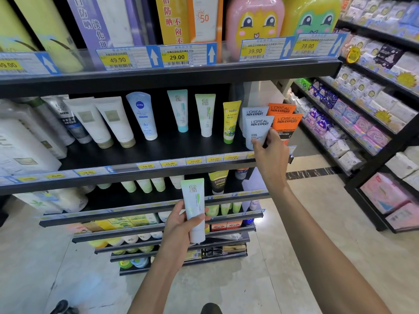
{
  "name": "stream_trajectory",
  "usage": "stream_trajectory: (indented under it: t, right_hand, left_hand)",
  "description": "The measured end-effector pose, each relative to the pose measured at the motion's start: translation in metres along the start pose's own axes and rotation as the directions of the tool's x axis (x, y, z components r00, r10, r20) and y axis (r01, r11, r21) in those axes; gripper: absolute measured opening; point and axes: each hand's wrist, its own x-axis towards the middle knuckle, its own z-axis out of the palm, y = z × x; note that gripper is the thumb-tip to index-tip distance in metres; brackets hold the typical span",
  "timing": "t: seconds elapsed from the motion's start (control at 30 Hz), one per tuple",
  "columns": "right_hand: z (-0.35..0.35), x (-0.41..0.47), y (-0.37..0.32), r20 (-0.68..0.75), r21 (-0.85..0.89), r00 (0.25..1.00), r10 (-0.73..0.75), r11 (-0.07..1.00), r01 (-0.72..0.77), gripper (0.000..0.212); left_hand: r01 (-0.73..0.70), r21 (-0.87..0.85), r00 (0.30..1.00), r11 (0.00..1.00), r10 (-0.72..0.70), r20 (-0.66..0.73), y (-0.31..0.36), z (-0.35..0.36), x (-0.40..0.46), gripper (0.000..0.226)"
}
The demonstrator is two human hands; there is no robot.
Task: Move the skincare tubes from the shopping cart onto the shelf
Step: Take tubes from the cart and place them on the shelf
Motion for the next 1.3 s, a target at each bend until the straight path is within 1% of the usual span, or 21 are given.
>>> stream_trajectory:
  t: [0.13,0.2,0.27,0.3,0.37,0.4,0.5,0.57,0.63,0.7,0.8,0.9,1.0,1.13,1.3]
  right_hand:
    - [-0.007,-0.009,0.0,-0.053,0.012,0.998,-0.016,1.0,0.017,0.025]
    - [-0.011,-0.019,0.001,-0.078,0.038,0.996,-0.037,0.998,0.04,0.031]
    - [-0.01,-0.031,0.002,-0.058,0.007,0.989,-0.139,0.99,0.14,0.037]
    - [-0.008,-0.035,0.002,-0.015,-0.023,0.976,-0.219,0.976,0.219,0.036]
    - [0.0,-0.04,0.0,0.114,-0.093,0.915,-0.386,0.913,0.397,0.034]
    - [0.004,-0.04,-0.002,0.178,-0.119,0.878,-0.445,0.876,0.468,0.033]
    - [0.021,-0.035,-0.003,0.29,-0.16,0.768,-0.571,0.763,0.627,0.031]
    - [0.029,-0.029,0.001,0.334,-0.186,0.717,-0.612,0.703,0.687,0.03]
    - [0.033,-0.024,0.004,0.35,-0.216,0.699,-0.623,0.673,0.708,0.027]
    - [0.034,-0.021,0.006,0.337,-0.225,0.7,-0.629,0.669,0.709,0.021]
    - [0.036,-0.021,0.008,0.316,-0.219,0.7,-0.641,0.669,0.711,0.017]
    - [0.037,-0.022,0.008,0.311,-0.214,0.702,-0.64,0.673,0.708,0.02]
    - [0.035,-0.023,0.007,0.315,-0.215,0.709,-0.631,0.68,0.701,0.017]
    - [0.036,-0.024,0.008,0.298,-0.203,0.722,-0.625,0.697,0.687,0.014]
    - [0.038,-0.025,0.01,0.285,-0.196,0.732,-0.619,0.71,0.677,0.012]
  left_hand:
    - [-0.019,-0.019,1.0,1.0,0.019,-0.002,0.002,-0.001,0.001,0.059]
    - [-0.03,-0.033,1.0,0.999,0.03,-0.004,0.005,0.0,0.001,0.056]
    - [-0.049,-0.049,0.999,0.998,0.048,-0.002,0.012,0.003,0.002,0.053]
    - [-0.065,-0.057,0.998,0.996,0.065,0.004,0.018,0.005,0.003,0.052]
    - [-0.117,-0.075,0.993,0.99,0.119,0.02,0.033,0.012,0.008,0.052]
    - [-0.146,-0.08,0.988,0.986,0.149,0.029,0.042,0.016,0.011,0.052]
    - [-0.25,-0.053,0.966,0.967,0.253,0.057,0.073,0.028,0.026,0.051]
    - [-0.328,-0.01,0.942,0.944,0.328,0.066,0.094,0.037,0.037,0.049]
    - [-0.397,0.063,0.917,0.916,0.393,0.063,0.113,0.046,0.049,0.045]
    - [-0.447,0.134,0.894,0.884,0.444,0.055,0.129,0.053,0.062,0.041]
    - [-0.476,0.232,0.876,0.849,0.48,0.04,0.139,0.063,0.087,0.046]
    - [-0.483,0.335,0.864,0.809,0.501,0.037,0.14,0.068,0.11,0.045]
    - [-0.457,0.428,0.869,0.779,0.495,0.026,0.135,0.07,0.13,0.042]
    - [-0.41,0.502,0.882,0.762,0.47,0.007,0.123,0.069,0.15,0.041]
    - [-0.398,0.561,0.876,0.726,0.482,-0.002,0.123,0.073,0.16,0.039]
